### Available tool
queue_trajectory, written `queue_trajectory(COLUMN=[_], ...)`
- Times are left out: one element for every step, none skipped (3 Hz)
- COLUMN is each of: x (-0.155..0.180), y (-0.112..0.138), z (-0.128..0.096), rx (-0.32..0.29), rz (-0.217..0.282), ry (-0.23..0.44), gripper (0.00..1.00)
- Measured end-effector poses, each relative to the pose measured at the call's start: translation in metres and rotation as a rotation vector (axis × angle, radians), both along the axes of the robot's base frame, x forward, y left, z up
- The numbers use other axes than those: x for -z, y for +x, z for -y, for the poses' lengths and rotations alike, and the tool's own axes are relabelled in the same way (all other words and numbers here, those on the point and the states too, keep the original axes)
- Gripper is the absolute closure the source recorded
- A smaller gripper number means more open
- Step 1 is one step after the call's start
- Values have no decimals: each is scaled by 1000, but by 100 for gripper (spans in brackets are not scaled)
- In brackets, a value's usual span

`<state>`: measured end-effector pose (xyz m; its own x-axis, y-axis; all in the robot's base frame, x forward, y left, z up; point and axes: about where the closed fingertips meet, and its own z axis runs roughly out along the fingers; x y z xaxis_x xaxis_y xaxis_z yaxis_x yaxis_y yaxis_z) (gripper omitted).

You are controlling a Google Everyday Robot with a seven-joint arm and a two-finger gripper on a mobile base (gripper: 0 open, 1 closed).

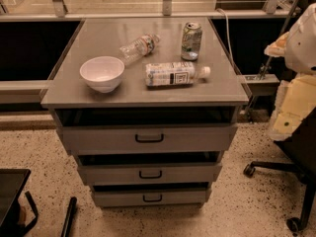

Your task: Open top drawer

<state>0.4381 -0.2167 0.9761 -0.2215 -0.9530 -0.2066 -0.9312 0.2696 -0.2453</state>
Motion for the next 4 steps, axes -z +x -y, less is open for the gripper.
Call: queue_trajectory(x=[0, 13, 59, 136], y=[0, -1, -11, -20], z=[0, -3, -13, -36], rx=[0, -13, -58, -81], rz=[0, 9, 6, -25], ry=[0, 24, 110, 214], gripper=[0, 0, 0, 0])
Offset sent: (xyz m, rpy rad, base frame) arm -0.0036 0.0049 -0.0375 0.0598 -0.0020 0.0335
